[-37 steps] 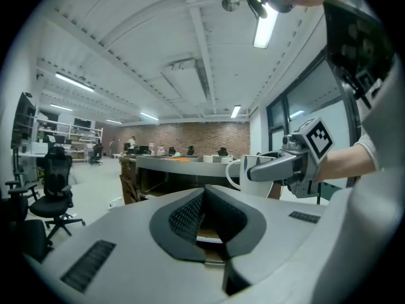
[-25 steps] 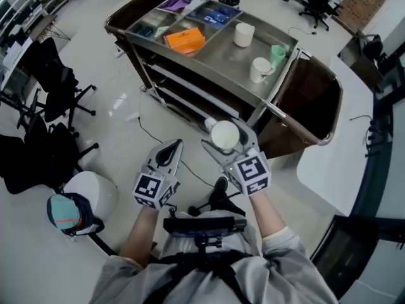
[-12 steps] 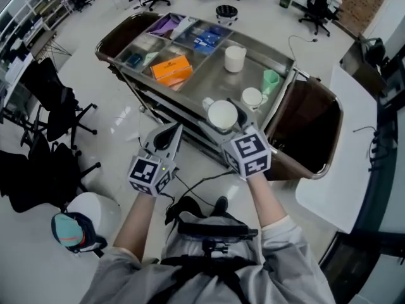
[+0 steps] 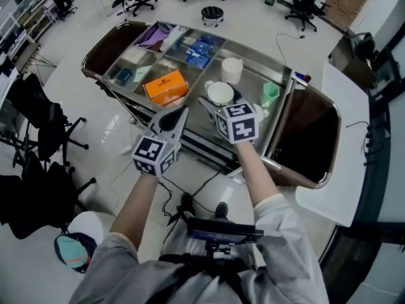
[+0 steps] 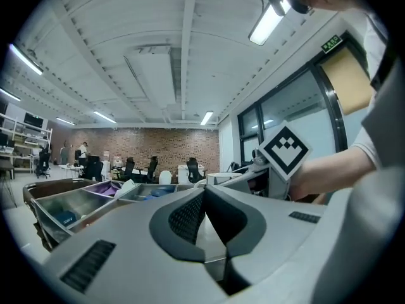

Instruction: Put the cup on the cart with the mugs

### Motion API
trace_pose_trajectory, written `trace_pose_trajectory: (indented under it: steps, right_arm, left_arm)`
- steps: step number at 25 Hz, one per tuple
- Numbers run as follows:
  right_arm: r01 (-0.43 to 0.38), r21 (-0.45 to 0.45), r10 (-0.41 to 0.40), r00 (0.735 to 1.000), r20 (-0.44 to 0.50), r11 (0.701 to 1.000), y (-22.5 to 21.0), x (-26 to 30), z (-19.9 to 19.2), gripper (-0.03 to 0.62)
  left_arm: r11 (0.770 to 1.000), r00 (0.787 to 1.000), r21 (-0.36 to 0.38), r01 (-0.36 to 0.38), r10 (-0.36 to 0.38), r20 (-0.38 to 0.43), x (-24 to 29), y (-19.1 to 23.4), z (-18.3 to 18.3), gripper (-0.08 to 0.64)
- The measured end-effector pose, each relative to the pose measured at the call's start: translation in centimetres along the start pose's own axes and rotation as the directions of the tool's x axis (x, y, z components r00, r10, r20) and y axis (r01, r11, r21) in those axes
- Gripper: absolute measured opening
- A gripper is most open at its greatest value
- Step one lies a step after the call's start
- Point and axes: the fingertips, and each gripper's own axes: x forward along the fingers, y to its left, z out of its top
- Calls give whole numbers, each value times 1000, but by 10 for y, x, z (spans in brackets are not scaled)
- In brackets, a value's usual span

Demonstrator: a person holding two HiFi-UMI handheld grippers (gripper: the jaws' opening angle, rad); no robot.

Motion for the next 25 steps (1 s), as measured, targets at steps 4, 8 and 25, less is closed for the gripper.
trace_pose_trajectory:
  steps: [4,8,25]
  right_arm:
    - [64,26,-63,996,-61,998,-16,34,-15,414]
    - [108,40,-102,985,-137,993,-33,57,-32,414]
    - [177,39,-160,949,-272,983,-53,107,-80,416]
  left_arm:
    - [1000,1000,-13,25,-25,8,10,19,-2,3]
    - [999,999,-30,37,-37,22,14,33,-4,3]
    - [999,1000,-52,15,-15,1,3,66,-28,3]
